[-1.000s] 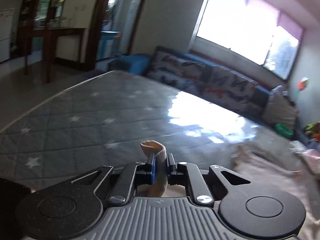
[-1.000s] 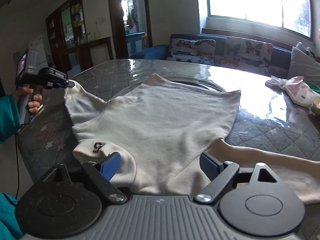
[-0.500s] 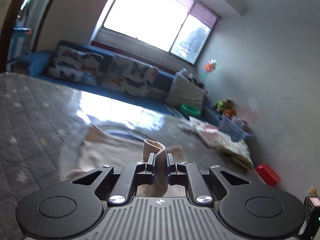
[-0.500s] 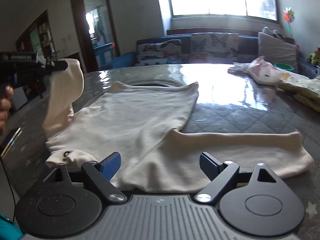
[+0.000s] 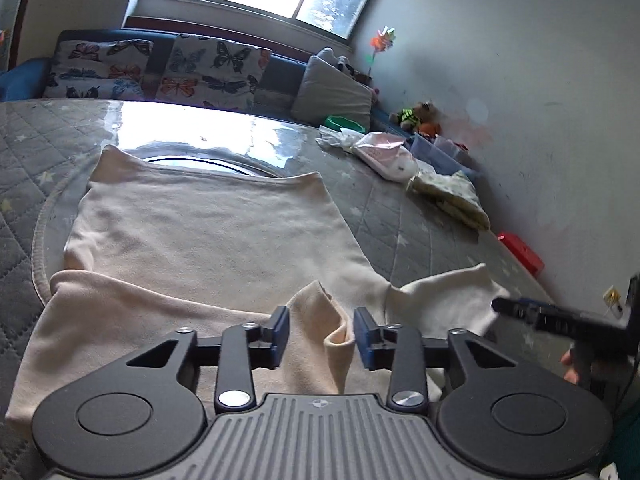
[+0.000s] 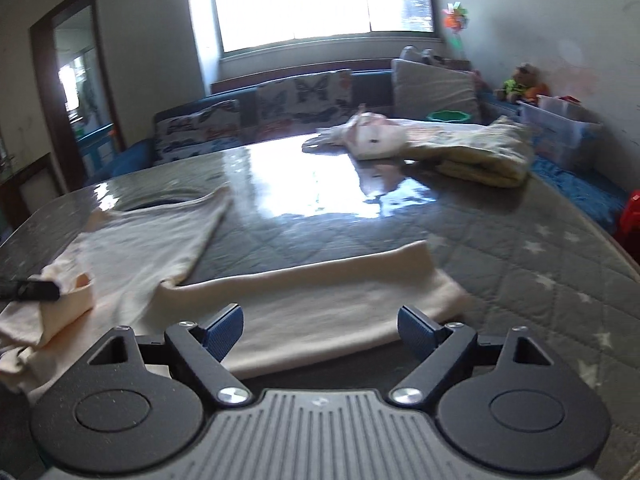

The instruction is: Fold clothes

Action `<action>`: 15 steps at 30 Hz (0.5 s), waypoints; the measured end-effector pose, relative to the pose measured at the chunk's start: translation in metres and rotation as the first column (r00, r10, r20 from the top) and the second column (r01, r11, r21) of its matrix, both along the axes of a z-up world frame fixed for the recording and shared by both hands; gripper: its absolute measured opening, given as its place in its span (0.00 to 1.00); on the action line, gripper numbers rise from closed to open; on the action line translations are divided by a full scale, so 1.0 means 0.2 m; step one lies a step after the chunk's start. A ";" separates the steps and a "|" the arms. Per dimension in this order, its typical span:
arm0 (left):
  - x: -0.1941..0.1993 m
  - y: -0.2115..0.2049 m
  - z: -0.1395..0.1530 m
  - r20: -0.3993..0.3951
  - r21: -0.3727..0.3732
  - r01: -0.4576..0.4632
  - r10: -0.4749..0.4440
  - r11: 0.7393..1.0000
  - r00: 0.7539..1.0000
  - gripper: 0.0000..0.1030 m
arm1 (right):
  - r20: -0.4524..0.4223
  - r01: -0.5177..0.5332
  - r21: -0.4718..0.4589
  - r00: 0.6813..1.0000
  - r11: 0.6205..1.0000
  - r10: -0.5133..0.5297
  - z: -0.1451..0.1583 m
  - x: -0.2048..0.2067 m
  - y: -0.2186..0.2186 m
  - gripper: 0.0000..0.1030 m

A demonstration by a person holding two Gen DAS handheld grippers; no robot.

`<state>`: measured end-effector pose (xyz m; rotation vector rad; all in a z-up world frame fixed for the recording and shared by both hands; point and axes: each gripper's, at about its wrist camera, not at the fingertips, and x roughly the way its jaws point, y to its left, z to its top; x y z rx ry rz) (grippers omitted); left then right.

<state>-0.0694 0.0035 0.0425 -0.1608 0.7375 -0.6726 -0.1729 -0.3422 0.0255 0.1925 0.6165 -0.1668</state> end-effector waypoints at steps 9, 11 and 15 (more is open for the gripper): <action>-0.04 0.06 -0.01 0.011 0.079 0.088 -0.089 0.993 0.996 0.44 | -0.043 0.167 0.057 0.985 0.984 -0.164 -0.07 0.05 -0.26 0.71; -0.05 0.05 -0.01 0.015 0.086 0.107 -0.109 0.990 0.994 0.44 | -0.047 0.175 0.058 0.984 0.983 -0.173 -0.08 0.06 -0.27 0.69; -0.04 0.02 0.01 0.028 0.084 0.114 -0.117 0.990 0.993 0.46 | -0.055 0.215 0.049 0.976 0.975 -0.213 -0.10 0.08 -0.29 0.60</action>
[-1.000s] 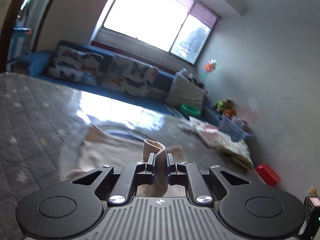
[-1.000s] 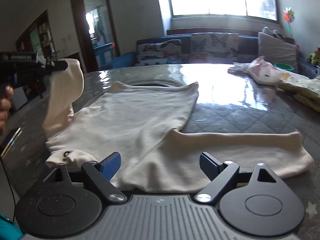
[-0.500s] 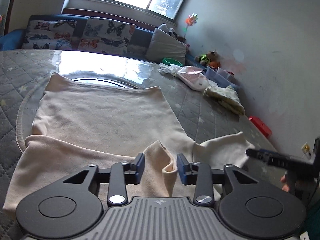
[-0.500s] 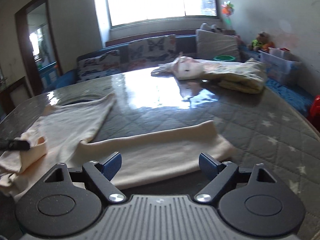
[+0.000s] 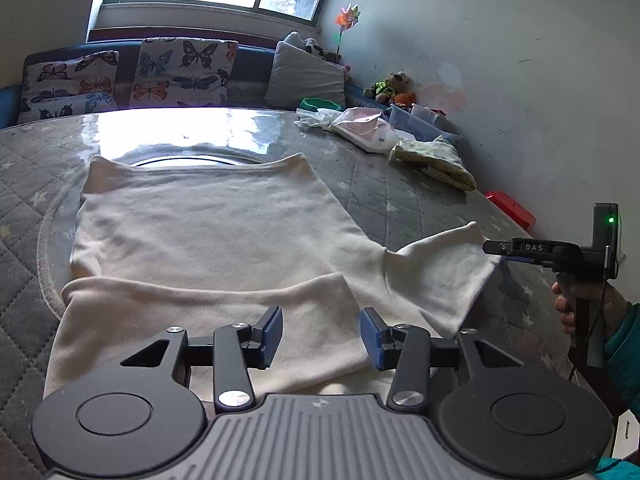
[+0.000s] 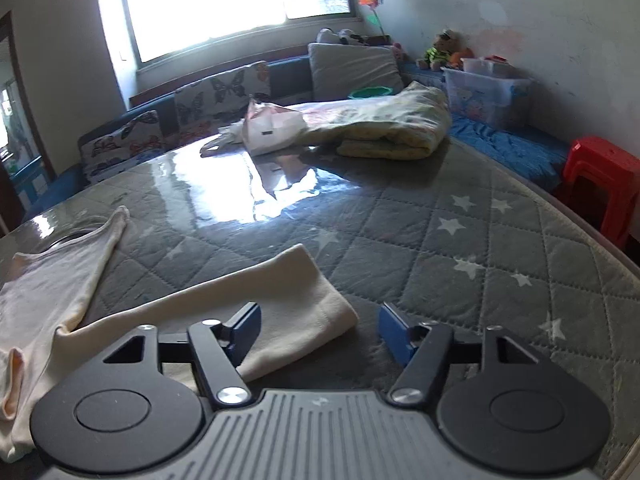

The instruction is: Fold clothes

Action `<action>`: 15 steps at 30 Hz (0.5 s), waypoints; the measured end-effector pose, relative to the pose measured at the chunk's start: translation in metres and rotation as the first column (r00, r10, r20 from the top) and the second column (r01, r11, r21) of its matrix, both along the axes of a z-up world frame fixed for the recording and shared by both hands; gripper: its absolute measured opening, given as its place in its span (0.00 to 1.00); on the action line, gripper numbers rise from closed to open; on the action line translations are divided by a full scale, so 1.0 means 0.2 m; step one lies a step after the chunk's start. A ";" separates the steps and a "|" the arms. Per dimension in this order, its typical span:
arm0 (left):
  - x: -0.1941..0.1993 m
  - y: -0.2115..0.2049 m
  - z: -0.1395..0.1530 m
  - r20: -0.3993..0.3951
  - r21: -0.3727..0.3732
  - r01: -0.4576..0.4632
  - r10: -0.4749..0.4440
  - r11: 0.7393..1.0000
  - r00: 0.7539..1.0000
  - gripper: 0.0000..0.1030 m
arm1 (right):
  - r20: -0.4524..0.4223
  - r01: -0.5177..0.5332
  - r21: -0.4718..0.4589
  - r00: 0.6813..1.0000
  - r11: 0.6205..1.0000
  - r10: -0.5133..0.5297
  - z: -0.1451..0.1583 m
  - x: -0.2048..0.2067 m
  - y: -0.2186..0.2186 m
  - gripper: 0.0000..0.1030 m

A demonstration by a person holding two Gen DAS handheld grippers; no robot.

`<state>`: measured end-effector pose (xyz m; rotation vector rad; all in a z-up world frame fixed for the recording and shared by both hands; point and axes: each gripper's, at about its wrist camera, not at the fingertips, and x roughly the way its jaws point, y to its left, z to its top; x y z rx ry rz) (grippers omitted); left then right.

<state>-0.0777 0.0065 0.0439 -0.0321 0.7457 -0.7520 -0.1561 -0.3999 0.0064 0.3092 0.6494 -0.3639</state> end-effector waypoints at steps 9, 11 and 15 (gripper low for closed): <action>0.01 -0.15 -0.01 0.024 0.027 0.071 -0.072 0.997 0.997 0.49 | 0.023 0.002 0.028 1.000 1.000 -0.003 0.03 -0.01 -0.01 0.13; 0.01 -0.17 -0.02 0.023 0.027 0.093 -0.094 0.995 0.995 0.51 | 0.053 -0.013 0.035 0.999 0.999 0.011 0.06 -0.02 0.00 0.10; 0.01 -0.21 -0.06 0.011 0.040 0.132 -0.132 0.990 0.991 0.55 | 0.131 -0.072 0.082 0.989 0.994 0.061 0.19 -0.04 0.05 0.10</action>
